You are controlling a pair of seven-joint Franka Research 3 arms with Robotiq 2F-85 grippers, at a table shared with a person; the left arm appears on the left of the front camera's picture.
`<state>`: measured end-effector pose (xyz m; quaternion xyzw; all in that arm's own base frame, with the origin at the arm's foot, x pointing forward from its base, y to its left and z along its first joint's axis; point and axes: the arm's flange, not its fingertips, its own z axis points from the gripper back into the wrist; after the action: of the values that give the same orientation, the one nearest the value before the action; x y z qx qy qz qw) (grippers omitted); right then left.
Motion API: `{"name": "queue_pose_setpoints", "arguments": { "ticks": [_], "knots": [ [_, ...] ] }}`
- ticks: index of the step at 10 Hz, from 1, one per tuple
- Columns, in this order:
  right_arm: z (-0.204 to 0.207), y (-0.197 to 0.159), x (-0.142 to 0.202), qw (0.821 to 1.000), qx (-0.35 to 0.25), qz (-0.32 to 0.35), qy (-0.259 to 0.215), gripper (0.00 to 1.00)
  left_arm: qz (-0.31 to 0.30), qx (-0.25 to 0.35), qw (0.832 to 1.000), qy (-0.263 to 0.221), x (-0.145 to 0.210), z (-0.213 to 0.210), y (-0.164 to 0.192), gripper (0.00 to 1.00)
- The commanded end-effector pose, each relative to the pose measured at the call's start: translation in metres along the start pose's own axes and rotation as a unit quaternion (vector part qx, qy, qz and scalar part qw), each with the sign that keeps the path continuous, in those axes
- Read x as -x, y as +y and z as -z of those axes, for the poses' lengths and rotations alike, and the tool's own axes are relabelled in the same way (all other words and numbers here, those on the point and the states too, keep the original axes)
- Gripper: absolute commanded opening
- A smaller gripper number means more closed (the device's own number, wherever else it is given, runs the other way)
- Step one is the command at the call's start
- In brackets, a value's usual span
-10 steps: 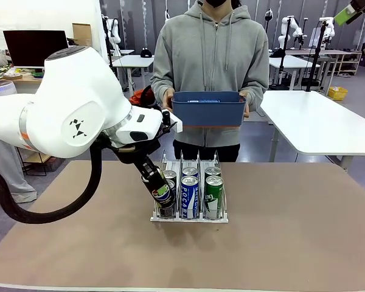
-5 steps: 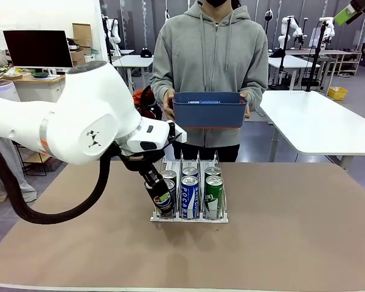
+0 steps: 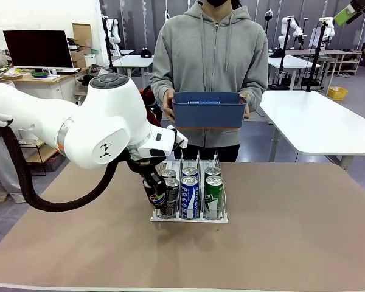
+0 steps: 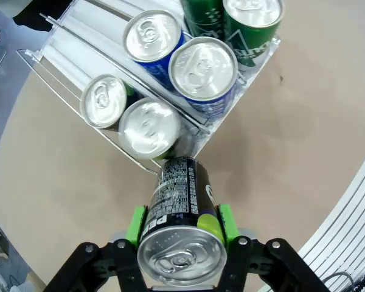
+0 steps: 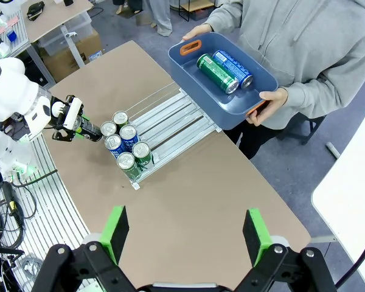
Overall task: Fill the beverage cans into the dispenser.
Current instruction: Place the picked Pepsi coke in the line of the Automatic Can Dispenser with the same cans.
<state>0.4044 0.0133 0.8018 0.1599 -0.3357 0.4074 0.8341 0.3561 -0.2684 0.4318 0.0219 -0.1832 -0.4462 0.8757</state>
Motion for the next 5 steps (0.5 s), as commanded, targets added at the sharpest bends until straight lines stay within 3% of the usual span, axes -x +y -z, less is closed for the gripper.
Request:
{"name": "queue_pose_setpoints", "arguments": {
  "ticks": [1, 5],
  "knots": [
    [0.0, 0.001, 0.001, 1.0, -0.001, 0.002, 0.0, 1.0, -0.015, -0.013, 1.0, -0.017, -0.016, 0.004, 0.006, 0.58],
    [0.0, 0.001, 0.001, 1.0, -0.001, 0.002, 0.0, 1.0, -0.001, 0.033, 0.999, -0.008, -0.028, 0.01, 0.007, 0.58]
  ]
}}
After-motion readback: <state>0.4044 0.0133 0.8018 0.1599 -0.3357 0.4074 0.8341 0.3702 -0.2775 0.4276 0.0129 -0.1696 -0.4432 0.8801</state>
